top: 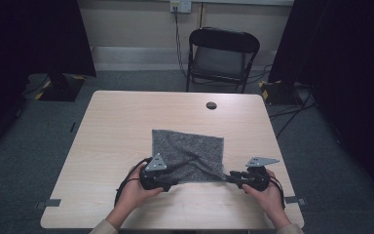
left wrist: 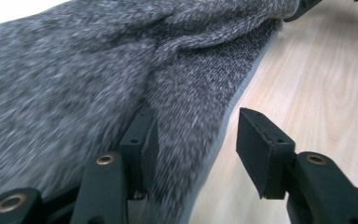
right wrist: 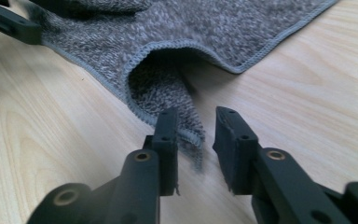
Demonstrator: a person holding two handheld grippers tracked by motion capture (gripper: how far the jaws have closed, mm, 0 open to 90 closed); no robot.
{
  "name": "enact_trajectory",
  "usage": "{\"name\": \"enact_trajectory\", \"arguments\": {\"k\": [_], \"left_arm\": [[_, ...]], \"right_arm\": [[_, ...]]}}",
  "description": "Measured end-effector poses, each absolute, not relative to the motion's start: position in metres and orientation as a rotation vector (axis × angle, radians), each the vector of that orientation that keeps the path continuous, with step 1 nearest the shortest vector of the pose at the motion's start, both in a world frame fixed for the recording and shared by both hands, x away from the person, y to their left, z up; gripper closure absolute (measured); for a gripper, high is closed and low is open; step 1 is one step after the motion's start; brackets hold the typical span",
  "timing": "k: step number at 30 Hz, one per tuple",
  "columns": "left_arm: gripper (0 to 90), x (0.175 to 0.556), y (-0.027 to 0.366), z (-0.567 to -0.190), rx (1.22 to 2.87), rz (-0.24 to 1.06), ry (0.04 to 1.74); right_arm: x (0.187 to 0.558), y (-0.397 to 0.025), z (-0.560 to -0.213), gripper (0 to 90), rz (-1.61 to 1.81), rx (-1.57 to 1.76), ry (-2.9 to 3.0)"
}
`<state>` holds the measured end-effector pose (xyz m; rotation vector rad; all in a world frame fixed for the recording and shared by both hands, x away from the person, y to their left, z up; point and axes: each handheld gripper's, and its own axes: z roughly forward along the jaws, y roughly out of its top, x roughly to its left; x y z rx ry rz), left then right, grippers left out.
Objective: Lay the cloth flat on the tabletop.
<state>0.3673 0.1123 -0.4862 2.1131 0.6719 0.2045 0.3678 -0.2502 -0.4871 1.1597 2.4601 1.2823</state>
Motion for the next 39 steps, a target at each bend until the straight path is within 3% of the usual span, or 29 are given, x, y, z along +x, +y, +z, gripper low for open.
{"name": "enact_trajectory", "arguments": {"k": [7,12,18,27,31,32,33,37,39], "left_arm": [[62.7,0.371,0.104,-0.497,2.167,0.21,0.664],[85.0,0.37,0.108,-0.493,2.215,0.162,0.663],[87.9,0.363,0.12,-0.488,2.24,0.082,0.659],[87.4,0.348,0.126,-0.484,2.237,0.013,0.607],[82.0,0.345,0.123,-0.482,2.224,0.004,0.597],[62.1,0.345,0.123,-0.481,2.203,0.012,0.618],[62.1,0.346,0.123,-0.48,2.173,0.026,0.629],[40.4,0.352,0.132,-0.474,2.12,0.123,0.659],[37.1,0.356,0.139,-0.471,2.094,0.159,0.69]], "right_arm": [[0.369,-0.247,-0.491,79.5,1.287,1.158,2.477],[0.37,-0.25,-0.491,82.7,1.297,1.179,2.471],[0.371,-0.256,-0.49,82.9,1.293,1.241,2.459],[0.372,-0.256,-0.476,66.6,1.318,1.189,2.39],[0.379,-0.248,-0.471,64.4,1.304,1.148,2.372],[0.382,-0.244,-0.469,63.5,1.322,1.149,2.356],[0.382,-0.244,-0.469,63.5,1.322,1.149,2.356],[0.383,-0.236,-0.467,63.3,1.333,1.122,2.369],[0.384,-0.232,-0.47,63.1,1.317,1.102,2.4]]}}
